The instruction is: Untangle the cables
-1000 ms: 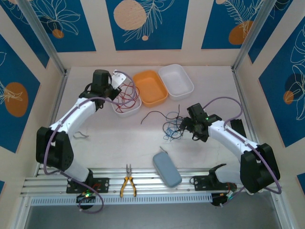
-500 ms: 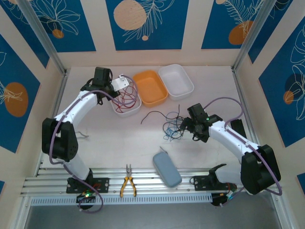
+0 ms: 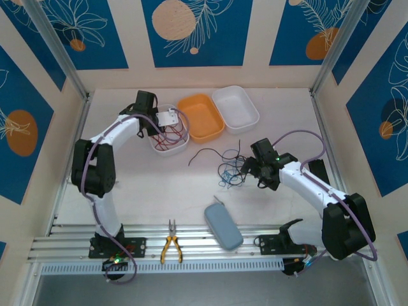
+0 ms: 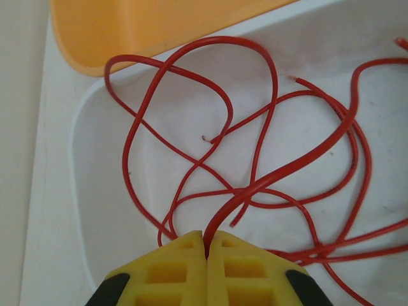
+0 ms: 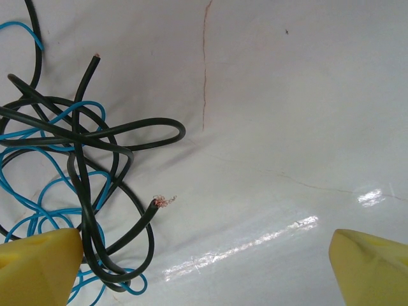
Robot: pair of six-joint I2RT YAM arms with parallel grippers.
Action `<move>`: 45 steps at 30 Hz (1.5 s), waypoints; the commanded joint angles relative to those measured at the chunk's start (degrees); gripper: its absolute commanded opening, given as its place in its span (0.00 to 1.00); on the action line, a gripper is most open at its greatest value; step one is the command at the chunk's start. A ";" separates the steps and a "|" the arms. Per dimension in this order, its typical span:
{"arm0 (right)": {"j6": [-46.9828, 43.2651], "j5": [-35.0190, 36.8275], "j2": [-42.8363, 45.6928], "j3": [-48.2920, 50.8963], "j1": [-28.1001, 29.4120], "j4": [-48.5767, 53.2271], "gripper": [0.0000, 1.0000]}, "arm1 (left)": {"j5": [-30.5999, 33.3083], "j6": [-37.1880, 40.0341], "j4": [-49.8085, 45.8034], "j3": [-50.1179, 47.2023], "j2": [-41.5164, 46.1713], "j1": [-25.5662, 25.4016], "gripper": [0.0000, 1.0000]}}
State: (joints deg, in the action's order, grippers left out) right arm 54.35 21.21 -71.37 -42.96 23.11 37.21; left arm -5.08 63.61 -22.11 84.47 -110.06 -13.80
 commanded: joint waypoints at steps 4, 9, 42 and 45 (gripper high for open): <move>0.81 0.67 -1.07 -1.50 -0.34 1.81 0.99 | -5.03 2.15 3.60 2.97 -4.28 1.14 0.00; 0.99 0.58 -2.01 -2.21 -0.07 1.81 0.99 | -5.66 1.79 2.52 5.51 -7.38 1.10 0.00; -4.54 0.28 7.97 -3.20 3.71 3.00 0.99 | -17.78 -29.87 0.25 -4.61 22.93 1.15 1.00; -6.73 -0.51 8.79 -3.40 3.69 2.52 0.94 | -19.19 -45.59 5.87 -8.68 26.89 0.95 1.00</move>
State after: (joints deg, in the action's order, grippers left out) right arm 50.15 21.58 -63.86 -44.95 26.50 38.83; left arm -20.56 36.10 -21.54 79.00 -86.74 -13.23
